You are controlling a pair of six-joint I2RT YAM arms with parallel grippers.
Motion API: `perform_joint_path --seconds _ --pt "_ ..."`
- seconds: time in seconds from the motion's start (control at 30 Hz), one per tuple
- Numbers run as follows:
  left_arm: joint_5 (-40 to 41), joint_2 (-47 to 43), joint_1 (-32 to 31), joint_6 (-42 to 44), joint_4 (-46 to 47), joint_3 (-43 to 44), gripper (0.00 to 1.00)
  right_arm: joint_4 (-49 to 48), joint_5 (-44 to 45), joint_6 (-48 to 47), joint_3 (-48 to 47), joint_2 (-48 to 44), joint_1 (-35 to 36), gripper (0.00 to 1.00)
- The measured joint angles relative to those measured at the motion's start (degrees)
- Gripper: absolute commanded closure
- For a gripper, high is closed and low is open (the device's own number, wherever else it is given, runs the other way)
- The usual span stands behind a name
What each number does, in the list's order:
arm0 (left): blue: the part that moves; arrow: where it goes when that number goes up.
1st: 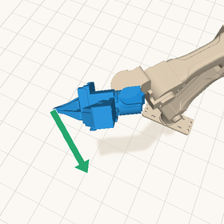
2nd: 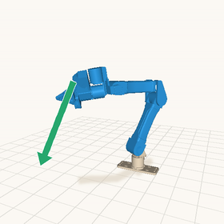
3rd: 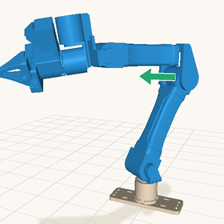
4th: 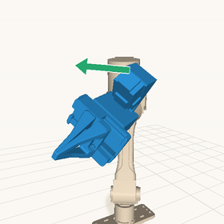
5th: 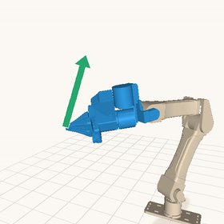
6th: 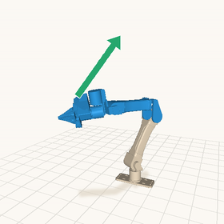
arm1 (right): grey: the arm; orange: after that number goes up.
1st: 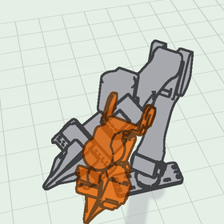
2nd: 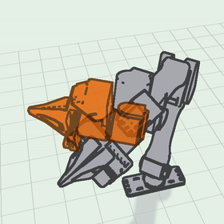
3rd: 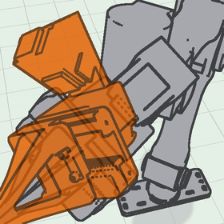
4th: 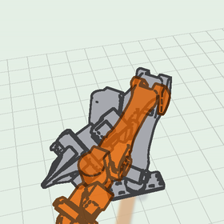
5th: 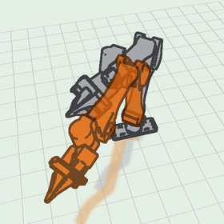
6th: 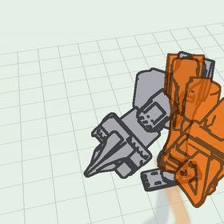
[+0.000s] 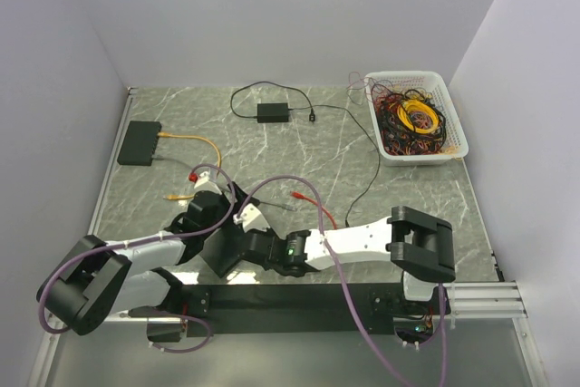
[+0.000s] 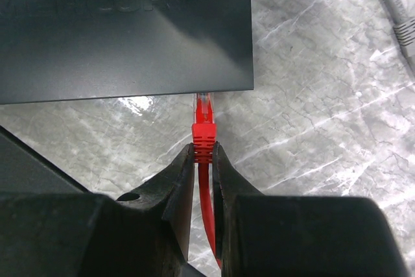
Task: Insert the plug into the switch port
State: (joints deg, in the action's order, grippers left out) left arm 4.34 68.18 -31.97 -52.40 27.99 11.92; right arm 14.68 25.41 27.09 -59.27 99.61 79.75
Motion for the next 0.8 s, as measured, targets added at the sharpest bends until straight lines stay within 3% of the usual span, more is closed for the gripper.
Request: perform_joint_path --seconds 0.8 --pt "-1.1 7.2 -0.1 0.5 6.2 2.2 0.03 -5.9 3.1 1.2 3.3 1.8 0.8 1.0"
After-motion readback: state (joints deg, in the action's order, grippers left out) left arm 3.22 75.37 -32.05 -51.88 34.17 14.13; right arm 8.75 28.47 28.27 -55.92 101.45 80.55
